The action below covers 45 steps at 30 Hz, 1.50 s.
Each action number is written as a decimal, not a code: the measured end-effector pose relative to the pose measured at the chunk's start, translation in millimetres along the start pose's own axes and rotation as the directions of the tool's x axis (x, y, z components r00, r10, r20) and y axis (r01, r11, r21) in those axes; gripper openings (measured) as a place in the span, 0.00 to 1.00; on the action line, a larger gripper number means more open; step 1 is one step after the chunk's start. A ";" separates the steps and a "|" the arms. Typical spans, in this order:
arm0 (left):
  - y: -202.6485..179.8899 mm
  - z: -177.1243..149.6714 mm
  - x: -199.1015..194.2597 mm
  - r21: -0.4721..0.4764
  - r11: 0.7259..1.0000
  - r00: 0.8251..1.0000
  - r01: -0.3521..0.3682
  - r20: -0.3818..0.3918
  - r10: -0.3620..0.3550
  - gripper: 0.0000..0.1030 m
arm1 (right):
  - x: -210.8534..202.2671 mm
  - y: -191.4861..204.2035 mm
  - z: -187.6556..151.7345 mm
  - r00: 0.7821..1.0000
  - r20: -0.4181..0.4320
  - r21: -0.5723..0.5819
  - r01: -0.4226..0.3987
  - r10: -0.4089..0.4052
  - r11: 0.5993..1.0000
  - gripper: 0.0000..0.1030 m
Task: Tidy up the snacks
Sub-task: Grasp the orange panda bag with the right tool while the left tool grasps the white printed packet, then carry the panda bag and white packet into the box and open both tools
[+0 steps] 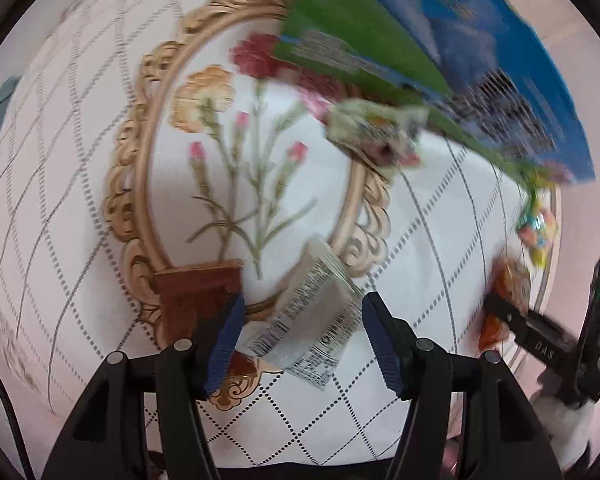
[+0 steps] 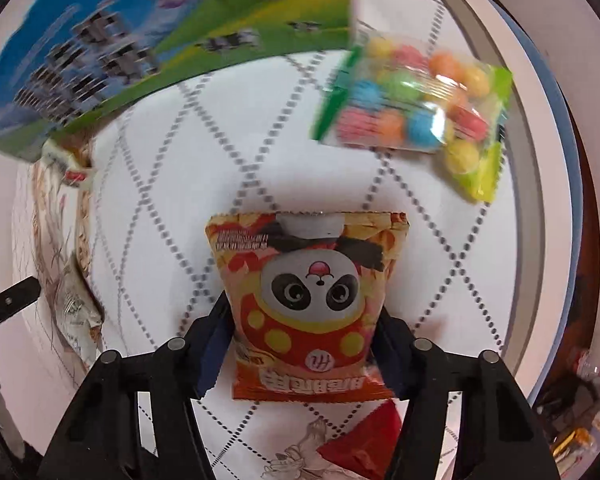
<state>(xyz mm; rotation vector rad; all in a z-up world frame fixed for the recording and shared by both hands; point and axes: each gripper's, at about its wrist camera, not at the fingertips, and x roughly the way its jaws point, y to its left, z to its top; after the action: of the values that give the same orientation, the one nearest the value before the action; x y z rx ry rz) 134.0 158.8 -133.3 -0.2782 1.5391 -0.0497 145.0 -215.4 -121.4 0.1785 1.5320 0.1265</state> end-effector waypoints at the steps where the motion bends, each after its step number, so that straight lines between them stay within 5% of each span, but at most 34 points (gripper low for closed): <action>1: -4.8 3.0 4.1 0.033 0.999 1.000 -0.008 -0.011 0.009 0.57 | -2.3 4.1 -1.6 1.000 0.006 -0.020 0.001 -0.001 1.000 0.60; 6: -36.3 5.4 26.2 0.210 0.978 0.995 0.003 -0.099 0.018 0.58 | -9.9 14.4 -7.7 1.000 0.017 -0.081 -0.001 0.002 0.997 0.57; 9: -48.7 4.9 42.2 0.291 0.952 0.985 -0.092 -0.110 0.129 0.59 | -13.7 20.4 -10.7 1.000 0.016 -0.103 -0.007 0.009 0.995 0.56; 12: -44.3 14.8 42.6 0.212 0.971 0.989 -0.112 -0.068 0.130 0.59 | -21.8 18.1 -14.7 1.000 0.015 -0.129 -0.016 0.018 0.992 0.56; 17: -23.6 32.7 42.0 0.073 0.996 0.996 -0.042 -0.082 0.048 0.59 | -21.5 24.2 -21.3 1.000 0.012 -0.144 -0.025 0.027 0.989 0.56; 28: -25.6 19.0 75.8 0.168 0.986 0.979 -0.006 -0.201 0.040 0.63 | -8.1 22.1 -19.6 0.999 0.000 -0.125 -0.040 0.040 0.991 0.57; 35: -8.0 11.4 61.2 0.061 0.998 0.996 -0.022 -0.083 0.027 0.47 | 14.3 55.3 -18.9 0.998 0.060 -0.137 0.012 -0.003 0.990 0.55; 45: -44.1 3.1 3.8 0.074 0.997 1.000 0.023 -0.006 -0.022 0.44 | -5.9 60.7 -21.3 0.993 0.096 -0.117 -0.057 0.068 0.991 0.52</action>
<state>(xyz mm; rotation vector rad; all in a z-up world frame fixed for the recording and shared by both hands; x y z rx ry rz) 143.6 115.8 -127.9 -0.2363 1.5357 -0.1253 125.3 -156.3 -104.5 0.1398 1.4160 0.2512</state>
